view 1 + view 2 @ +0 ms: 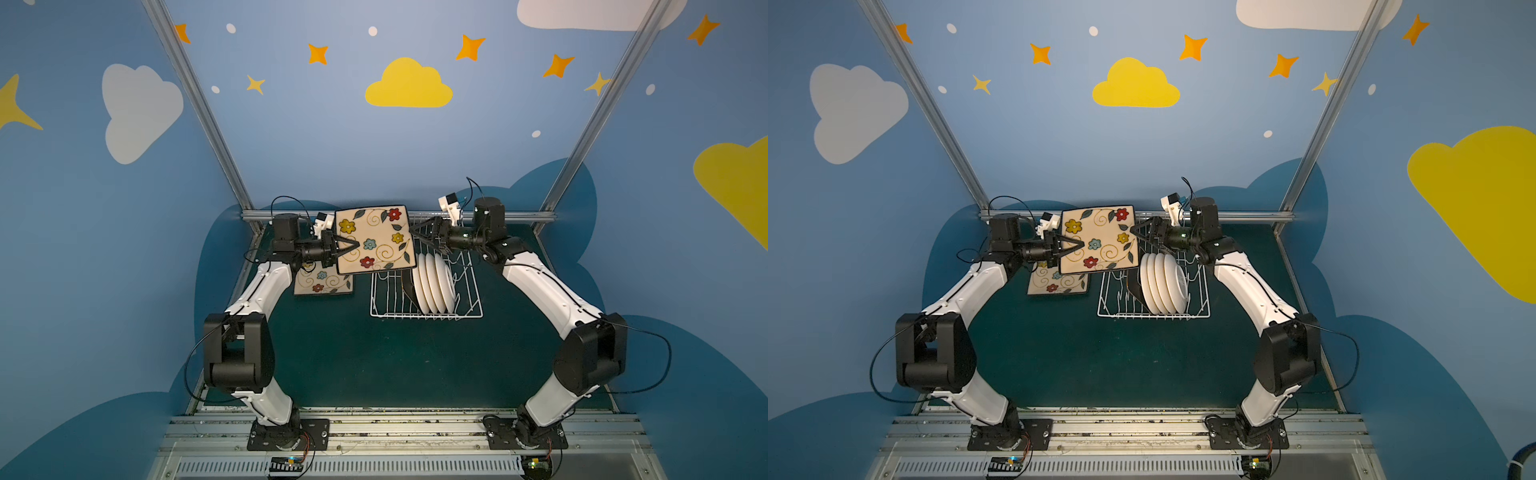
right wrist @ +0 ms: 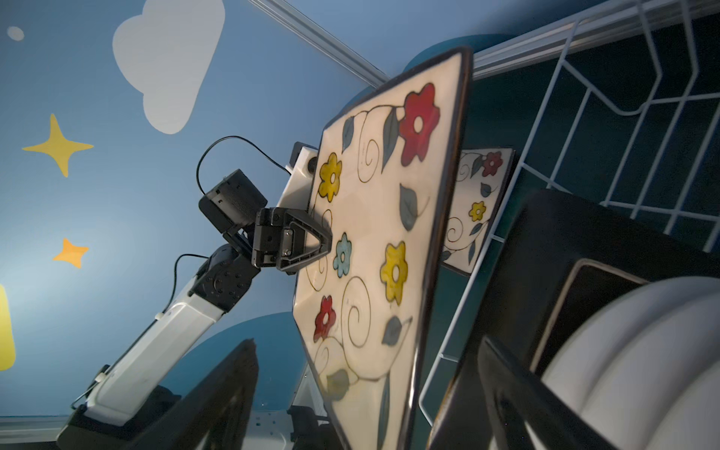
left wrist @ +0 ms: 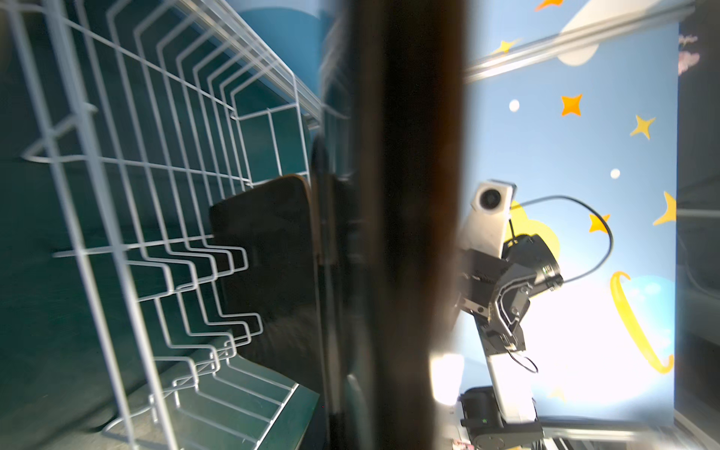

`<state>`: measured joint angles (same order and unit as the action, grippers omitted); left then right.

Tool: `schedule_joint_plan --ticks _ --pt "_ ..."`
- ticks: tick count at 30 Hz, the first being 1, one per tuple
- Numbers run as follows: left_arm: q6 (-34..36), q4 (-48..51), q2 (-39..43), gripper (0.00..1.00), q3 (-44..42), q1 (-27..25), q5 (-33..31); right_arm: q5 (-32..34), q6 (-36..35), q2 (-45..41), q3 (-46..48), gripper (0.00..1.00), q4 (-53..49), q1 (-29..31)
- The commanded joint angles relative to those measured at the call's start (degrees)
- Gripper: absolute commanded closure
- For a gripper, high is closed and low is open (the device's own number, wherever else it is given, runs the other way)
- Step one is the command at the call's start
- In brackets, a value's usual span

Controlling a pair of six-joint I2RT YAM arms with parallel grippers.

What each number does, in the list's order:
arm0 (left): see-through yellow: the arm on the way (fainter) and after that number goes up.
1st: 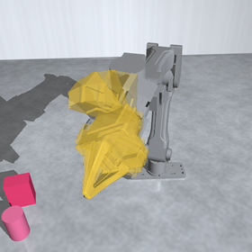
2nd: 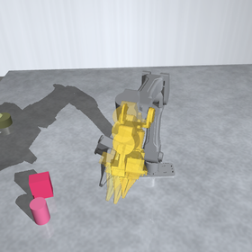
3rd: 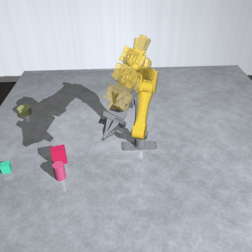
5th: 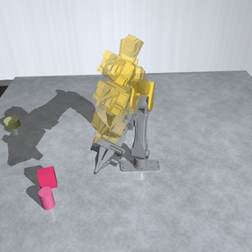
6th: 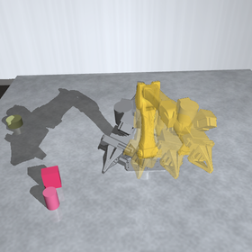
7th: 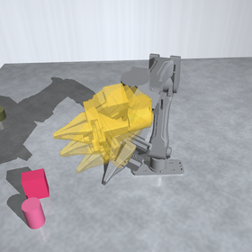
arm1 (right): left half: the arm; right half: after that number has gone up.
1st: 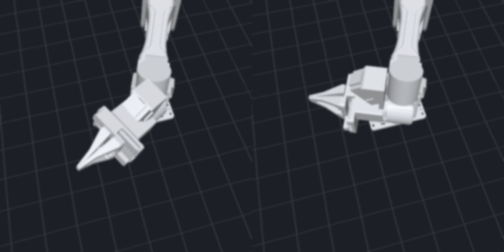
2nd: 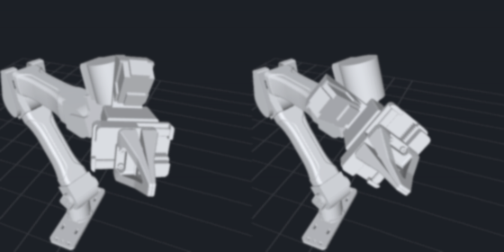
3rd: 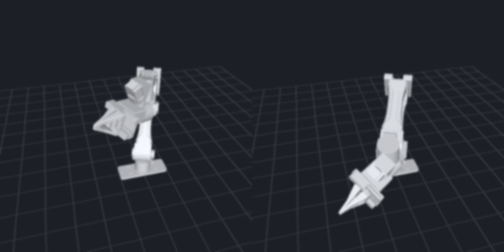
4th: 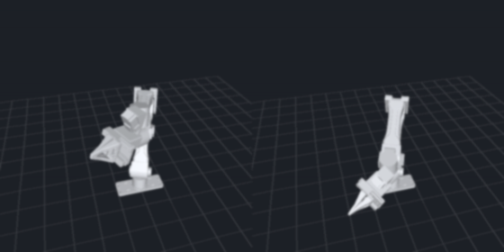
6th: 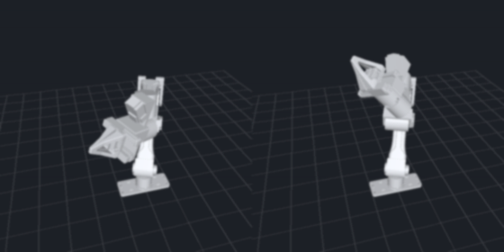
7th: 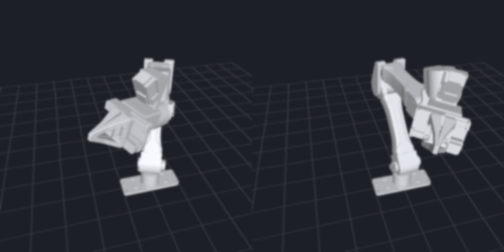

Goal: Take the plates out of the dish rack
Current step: 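Release the right gripper and carry the flower plate away with the left gripper, then lower the flower plate onto the flower plate on the table with the left gripper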

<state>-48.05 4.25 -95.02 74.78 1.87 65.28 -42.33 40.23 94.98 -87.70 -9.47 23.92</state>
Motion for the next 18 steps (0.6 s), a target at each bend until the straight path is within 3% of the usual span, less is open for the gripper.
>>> schedule_joint_plan --ticks 1,8,12,18 --pt "7.8 3.6 5.1 0.97 7.5 2.7 5.0 4.4 -8.1 -3.2 -2.2 0.12 -7.1 0.1" --pt "20.8 19.9 4.9 0.97 13.2 9.7 3.6 11.4 -18.2 -6.6 -1.2 0.12 -13.3 2.4" --pt "32.5 34.1 3.4 0.97 18.2 12.6 -0.5 18.2 -22.4 -9.0 0.7 0.12 -13.9 4.6" --pt "47.4 50.5 -0.9 0.97 24.6 14.4 -9.4 23.1 -26.8 -10.6 1.3 0.12 -16.0 6.1"
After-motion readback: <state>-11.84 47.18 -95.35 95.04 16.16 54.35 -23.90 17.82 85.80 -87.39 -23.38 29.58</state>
